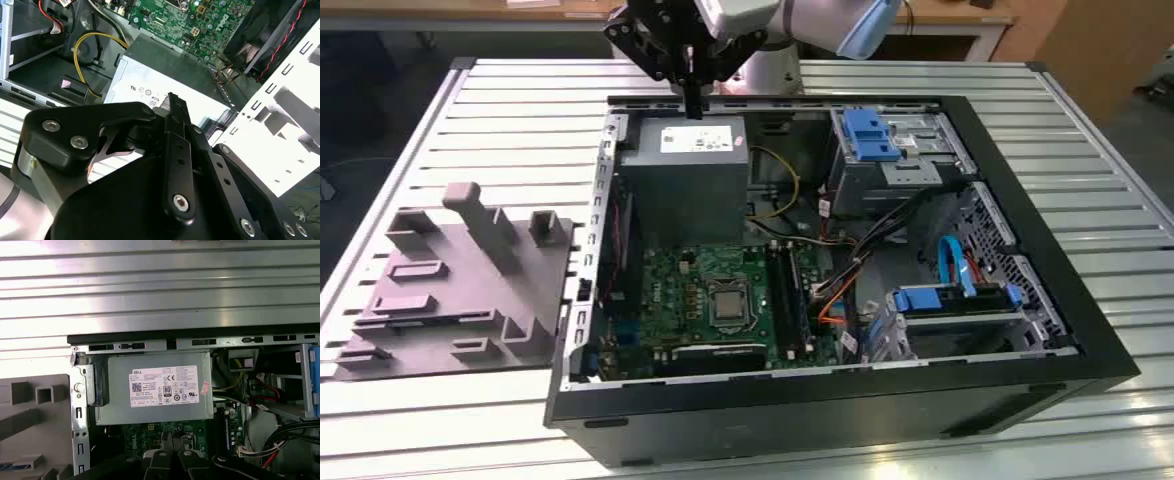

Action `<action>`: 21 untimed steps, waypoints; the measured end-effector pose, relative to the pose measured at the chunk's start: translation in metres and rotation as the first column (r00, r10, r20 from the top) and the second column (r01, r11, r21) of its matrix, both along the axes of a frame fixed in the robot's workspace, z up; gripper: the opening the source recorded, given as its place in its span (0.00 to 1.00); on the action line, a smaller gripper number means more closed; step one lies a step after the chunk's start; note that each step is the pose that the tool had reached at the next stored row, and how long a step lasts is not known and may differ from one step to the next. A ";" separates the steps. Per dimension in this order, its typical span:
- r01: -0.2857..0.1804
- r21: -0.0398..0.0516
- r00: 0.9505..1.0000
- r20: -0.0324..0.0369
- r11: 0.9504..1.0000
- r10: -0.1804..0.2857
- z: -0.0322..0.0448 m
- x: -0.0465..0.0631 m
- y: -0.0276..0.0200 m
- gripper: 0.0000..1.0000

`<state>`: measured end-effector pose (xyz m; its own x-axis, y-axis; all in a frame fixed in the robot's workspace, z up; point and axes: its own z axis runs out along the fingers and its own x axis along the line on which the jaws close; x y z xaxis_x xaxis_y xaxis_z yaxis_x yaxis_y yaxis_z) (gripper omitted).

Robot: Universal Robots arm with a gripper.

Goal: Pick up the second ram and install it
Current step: 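Reach for the second ram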

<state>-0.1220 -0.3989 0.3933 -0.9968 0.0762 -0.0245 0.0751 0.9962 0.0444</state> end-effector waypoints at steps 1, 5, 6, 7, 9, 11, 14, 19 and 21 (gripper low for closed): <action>0.000 0.000 1.000 0.000 1.000 0.000 0.0000 0.000 0.0000 0.10; 0.000 0.000 1.000 0.000 1.000 0.000 0.0000 0.000 0.0000 0.10; 0.000 0.000 1.000 0.000 1.000 0.000 0.0000 0.000 0.0000 0.10; 0.000 0.000 1.000 0.000 1.000 0.000 0.0000 0.000 0.0000 0.10; 0.000 0.000 1.000 0.000 1.000 0.000 0.0000 0.000 0.0000 0.10; 0.000 0.000 1.000 0.000 1.000 0.000 0.0000 0.000 0.0000 0.10; 0.000 0.000 1.000 0.000 1.000 0.000 0.0001 -0.001 0.0000 0.10; 0.000 0.000 1.000 0.000 1.000 0.000 0.0000 -0.009 0.0000 0.10; 0.000 0.000 1.000 0.000 1.000 0.000 0.0000 -0.013 0.0000 0.10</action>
